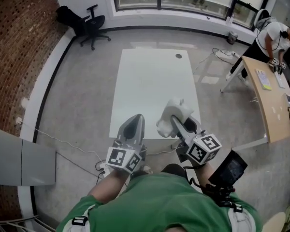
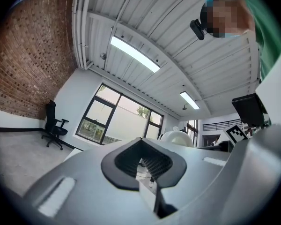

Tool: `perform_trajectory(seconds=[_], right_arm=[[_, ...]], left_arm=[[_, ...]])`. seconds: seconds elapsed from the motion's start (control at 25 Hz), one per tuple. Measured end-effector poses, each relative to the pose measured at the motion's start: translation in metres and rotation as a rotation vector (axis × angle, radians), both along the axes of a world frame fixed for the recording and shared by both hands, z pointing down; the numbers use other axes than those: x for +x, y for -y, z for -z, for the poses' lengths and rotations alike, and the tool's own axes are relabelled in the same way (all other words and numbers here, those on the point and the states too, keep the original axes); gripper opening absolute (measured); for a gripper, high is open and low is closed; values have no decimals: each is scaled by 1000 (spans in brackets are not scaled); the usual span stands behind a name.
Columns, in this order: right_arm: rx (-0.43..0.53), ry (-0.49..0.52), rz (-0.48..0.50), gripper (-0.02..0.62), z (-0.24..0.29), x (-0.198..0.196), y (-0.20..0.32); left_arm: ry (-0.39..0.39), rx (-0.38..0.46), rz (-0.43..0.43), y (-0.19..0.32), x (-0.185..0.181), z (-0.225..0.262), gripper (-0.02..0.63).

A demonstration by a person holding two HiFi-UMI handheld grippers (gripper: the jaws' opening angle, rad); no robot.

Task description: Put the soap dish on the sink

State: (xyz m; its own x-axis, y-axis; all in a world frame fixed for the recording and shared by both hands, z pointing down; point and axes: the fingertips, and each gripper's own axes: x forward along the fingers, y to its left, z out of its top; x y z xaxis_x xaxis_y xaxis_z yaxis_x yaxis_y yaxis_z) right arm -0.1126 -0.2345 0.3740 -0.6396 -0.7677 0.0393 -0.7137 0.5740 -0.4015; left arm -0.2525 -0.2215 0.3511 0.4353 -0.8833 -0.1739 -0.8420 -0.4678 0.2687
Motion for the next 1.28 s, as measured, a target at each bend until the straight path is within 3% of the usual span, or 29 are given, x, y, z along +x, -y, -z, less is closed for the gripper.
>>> perform_trajectory(seconds=[0.4,0.84,1.28], right_arm=[[-10,-7,-30,150,-5,-3,21],[19,3,7,150,-1,-4,113],[-25,10,44,150,-13,5,181]], left_arm=[[9,-25,1,22,-5,-12,6],[28,-4,45,106,-9,-4,6],[46,-60,67,172,6,-16,6]])
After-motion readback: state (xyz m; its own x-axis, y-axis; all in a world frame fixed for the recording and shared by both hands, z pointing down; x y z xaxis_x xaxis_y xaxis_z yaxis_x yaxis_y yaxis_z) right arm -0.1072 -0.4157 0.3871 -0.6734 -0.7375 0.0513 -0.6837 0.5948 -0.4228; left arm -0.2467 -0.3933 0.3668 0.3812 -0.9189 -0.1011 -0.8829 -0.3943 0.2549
